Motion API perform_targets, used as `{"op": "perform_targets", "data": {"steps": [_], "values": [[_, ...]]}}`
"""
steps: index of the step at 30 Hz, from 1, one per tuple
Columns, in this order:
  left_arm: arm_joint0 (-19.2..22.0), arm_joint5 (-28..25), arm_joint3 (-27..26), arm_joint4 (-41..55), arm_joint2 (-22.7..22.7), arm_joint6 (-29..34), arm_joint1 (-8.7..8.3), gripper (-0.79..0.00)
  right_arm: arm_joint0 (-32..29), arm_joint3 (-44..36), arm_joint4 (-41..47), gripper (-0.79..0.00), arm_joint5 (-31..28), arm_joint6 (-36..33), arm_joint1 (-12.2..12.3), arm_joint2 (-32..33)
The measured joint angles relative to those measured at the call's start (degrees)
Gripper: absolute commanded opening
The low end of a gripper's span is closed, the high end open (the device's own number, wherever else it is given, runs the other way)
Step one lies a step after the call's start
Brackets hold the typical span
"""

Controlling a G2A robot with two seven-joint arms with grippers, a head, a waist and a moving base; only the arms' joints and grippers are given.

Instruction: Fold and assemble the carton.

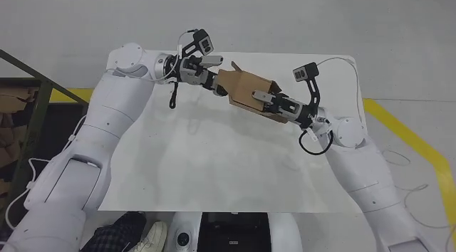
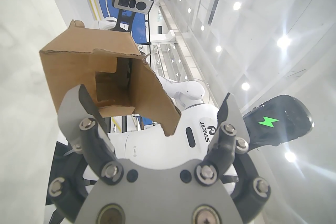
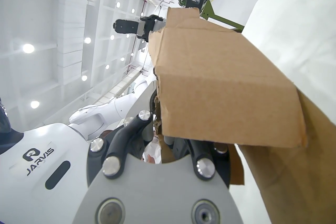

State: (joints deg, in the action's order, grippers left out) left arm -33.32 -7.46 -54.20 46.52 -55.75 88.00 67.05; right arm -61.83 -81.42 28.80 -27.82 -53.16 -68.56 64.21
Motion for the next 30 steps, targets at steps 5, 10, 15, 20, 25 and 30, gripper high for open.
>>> {"op": "perform_targets", "data": {"steps": [5, 10, 15, 20, 25, 30], "values": [[-0.75, -0.86, 0.26, 0.31, -2.67, -0.19, -0.79, 0.0, -0.15, -0.28, 0.55, -0.785, -0.09, -1.11, 0.0, 0.0], [-1.4, -1.45, -0.1, 0.64, -4.97, -1.53, -1.32, 0.0, -0.48, -0.93, 0.79, -0.785, -0.04, -2.67, -0.07, -0.75], [-1.64, -2.34, -0.76, 0.33, -6.74, -3.34, -1.7, 0.0, -0.84, -1.25, 1.0, -0.785, 0.22, -4.18, -0.18, -1.8], [-1.59, -2.2, -1.08, 0.56, -7.27, -4.22, -1.67, 0.0, -1.07, -1.61, 1.28, -0.785, 0.45, -5.76, -0.39, -3.29], [-1.39, -2.03, -1.2, 0.81, -6.33, -4.45, -1.17, 0.0, -0.84, -1.65, 1.43, -0.785, 0.59, -6.28, -0.62, -4.4], [-0.84, -1.15, -1.36, 0.3, -4.94, -2.56, -0.72, 0.0, -0.4, -0.93, 1.47, -0.785, 0.47, -5.65, -0.73, -4.36]]}}
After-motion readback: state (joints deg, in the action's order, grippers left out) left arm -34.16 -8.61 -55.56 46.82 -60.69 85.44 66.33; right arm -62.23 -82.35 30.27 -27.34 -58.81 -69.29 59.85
